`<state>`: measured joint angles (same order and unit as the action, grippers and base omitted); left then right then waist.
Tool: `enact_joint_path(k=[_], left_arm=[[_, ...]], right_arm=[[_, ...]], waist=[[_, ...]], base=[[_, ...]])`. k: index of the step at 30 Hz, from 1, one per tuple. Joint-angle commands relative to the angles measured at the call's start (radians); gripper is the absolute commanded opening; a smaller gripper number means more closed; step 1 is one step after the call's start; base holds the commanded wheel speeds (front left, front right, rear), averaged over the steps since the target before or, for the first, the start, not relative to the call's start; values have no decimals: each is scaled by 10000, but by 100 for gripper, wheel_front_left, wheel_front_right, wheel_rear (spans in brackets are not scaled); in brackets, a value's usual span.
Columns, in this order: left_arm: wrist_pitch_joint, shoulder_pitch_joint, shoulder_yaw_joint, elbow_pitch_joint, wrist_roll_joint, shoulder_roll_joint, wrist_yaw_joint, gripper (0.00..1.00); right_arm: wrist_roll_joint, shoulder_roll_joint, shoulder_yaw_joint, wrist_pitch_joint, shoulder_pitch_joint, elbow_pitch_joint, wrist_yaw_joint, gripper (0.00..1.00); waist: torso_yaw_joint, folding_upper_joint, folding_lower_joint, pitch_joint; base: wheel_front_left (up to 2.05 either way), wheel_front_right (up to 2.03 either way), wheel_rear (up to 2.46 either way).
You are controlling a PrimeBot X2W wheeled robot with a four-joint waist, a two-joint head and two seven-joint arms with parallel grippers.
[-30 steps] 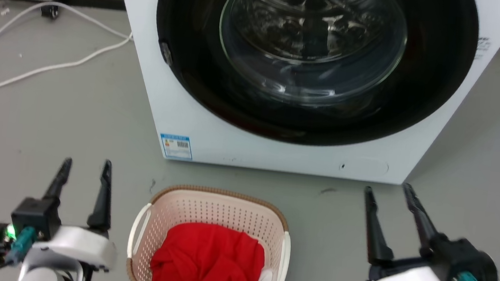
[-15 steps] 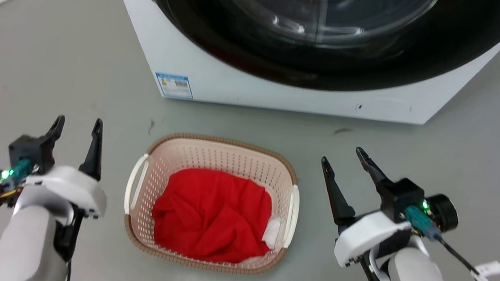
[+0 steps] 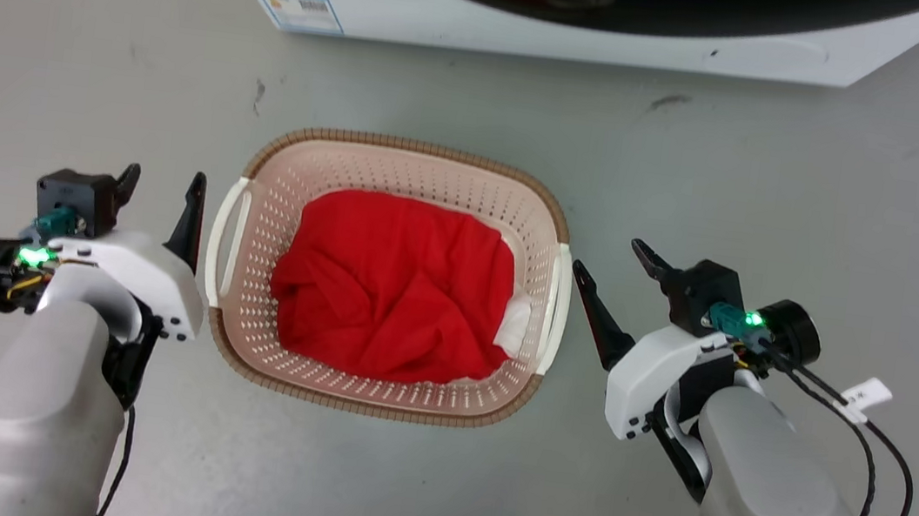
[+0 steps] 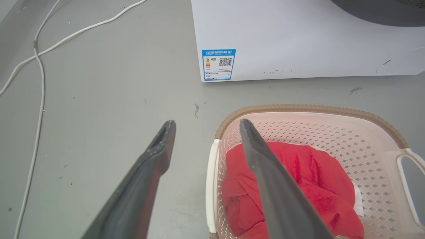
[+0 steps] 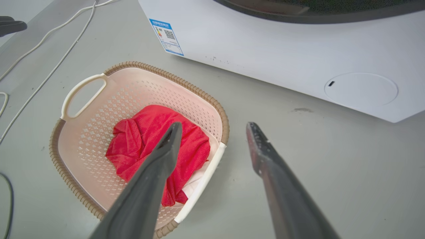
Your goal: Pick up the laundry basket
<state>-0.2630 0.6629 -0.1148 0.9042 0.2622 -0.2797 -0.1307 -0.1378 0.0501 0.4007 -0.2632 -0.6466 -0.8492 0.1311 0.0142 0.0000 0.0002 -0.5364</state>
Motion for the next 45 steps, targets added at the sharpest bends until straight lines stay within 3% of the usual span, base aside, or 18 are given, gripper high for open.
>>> enact_joint_path(k=[1,14,25,39,40,41,42,45], left_arm=[[-28,311,-140,170,149,-77,13,100],[100,1805,-1763,2071,1460,23,12,100],[416,2740,-3010,2722,2488,-51,11,100],[702,3130,-4330,3103,3435,39,11,100],[756,3149,-4435,3144,3465,41,11,95],[780,3196,-4517,3174,3487,40,11,39],[802,3228,-4580,3190,3547,69,11,0],[931,3274,-4805,3215,3720,119,11,0]], right_arm=[[-145,2,131,-25,-362,-244,-7,100],[-1287,4,1198,-21,-1549,-2226,-7,100],[-1884,5,1848,47,-2293,-2736,-7,100],[-2127,13,2219,44,-2746,-3140,-8,100],[-2113,16,2243,87,-2766,-3181,-10,100],[-2104,16,2251,81,-2798,-3221,-11,28],[-2090,18,2268,77,-2821,-3250,-13,0],[-2105,36,2337,146,-2898,-3336,-8,0]], waist=[[4,0,-2,-380],[301,0,-2,-1809],[445,0,-2,-2907],[529,0,-2,-3533],[545,0,-2,-3560],[560,0,-2,-3583],[576,0,-2,-3600],[606,0,-2,-3616]], base=[[0,0,0],[0,0,0],[0,0,0],[0,0,0],[0,0,0],[0,0,0],[0,0,0],[0,0,0]])
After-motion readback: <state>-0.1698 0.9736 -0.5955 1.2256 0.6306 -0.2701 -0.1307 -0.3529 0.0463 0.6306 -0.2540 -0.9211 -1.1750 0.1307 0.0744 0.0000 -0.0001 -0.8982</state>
